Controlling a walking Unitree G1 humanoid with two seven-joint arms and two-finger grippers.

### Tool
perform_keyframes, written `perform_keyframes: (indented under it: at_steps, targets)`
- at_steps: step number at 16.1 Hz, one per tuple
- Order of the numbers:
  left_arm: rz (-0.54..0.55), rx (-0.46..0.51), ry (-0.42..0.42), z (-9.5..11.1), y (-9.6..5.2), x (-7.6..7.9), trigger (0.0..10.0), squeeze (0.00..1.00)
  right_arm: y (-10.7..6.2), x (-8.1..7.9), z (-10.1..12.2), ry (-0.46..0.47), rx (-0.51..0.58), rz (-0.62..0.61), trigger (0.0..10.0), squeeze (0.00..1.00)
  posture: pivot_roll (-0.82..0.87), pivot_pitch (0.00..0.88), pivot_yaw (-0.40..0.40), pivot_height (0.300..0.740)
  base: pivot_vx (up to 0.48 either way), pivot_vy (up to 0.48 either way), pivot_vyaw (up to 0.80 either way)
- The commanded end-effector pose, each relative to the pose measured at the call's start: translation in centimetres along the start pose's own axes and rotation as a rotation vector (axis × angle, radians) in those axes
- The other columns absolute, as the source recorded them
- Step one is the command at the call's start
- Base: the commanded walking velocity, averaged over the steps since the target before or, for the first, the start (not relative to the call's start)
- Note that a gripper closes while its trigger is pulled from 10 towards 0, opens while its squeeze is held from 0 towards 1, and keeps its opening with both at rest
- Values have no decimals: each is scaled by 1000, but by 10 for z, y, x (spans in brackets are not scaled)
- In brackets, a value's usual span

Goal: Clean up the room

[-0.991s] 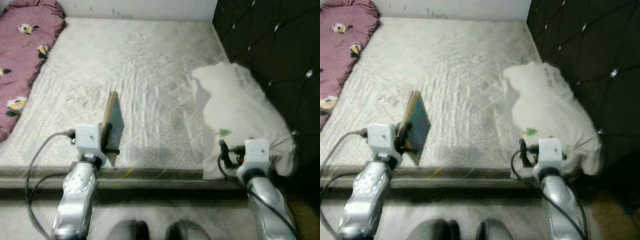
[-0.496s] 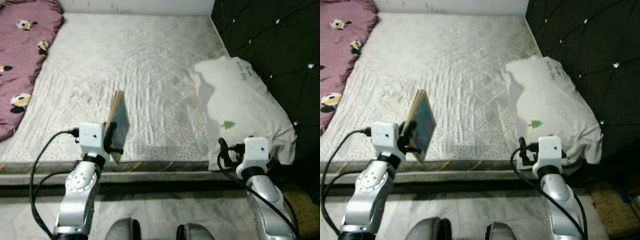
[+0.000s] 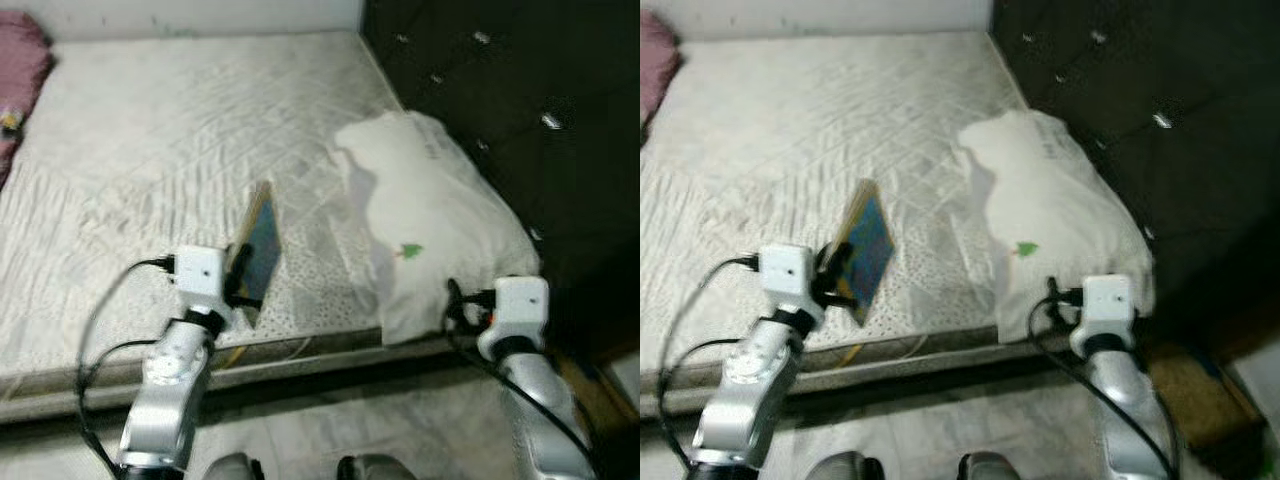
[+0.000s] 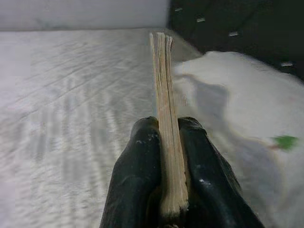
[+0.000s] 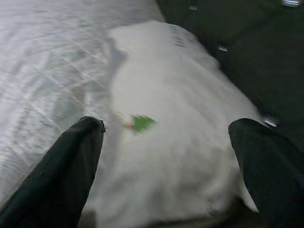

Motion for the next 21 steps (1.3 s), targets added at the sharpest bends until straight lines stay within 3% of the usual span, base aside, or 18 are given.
perform_keyframes:
  at_steps: [1, 4, 12, 14, 16, 21]
  targets:
    - [2, 49, 8, 13, -1, -1, 10000, 0, -1, 2, -1, -6, -6, 0, 10000, 0, -51, 96, -7, 740, 330, 0, 0]
    - [2, 49, 10, 12, 0, -1, 10000, 0, -1, 1, -1, -7, -4, 3, 10000, 0, -51, 96, -7, 740, 329, 0, 0]
    - [39, 28, 21, 7, 0, -4, 10000, 0, 1, 1, -1, -9, -4, 8, 10000, 0, -43, 85, -13, 740, 0, 0, 0]
    - [29, -31, -6, -7, -1, -5, 10000, 0, 1, 1, -2, -10, -7, 7, 10000, 0, -43, 85, -13, 740, 0, 0, -800]
    - [-19, -44, -37, -10, -4, 4, 10000, 0, 0, 1, -3, -10, -10, 6, 10000, 0, -43, 89, -13, 740, 0, 0, -800]
    - [28, -26, -6, -4, -4, 0, 10000, 0, -4, 2, -3, -4, -6, 6, 10000, 0, -46, 105, -12, 740, 0, 0, -444]
Point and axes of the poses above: a point about 5 cm out from each wrist's last joint towards the gripper, its own y axis pointing out of the wrist towards the gripper, its own z axis along the axis of the wrist's last joint, x = y × z, the point moved 6 cm from there along y, pointing out of the wrist towards the gripper, and after that the axes turned 3 degrees about -y, right-handed, at the moved point
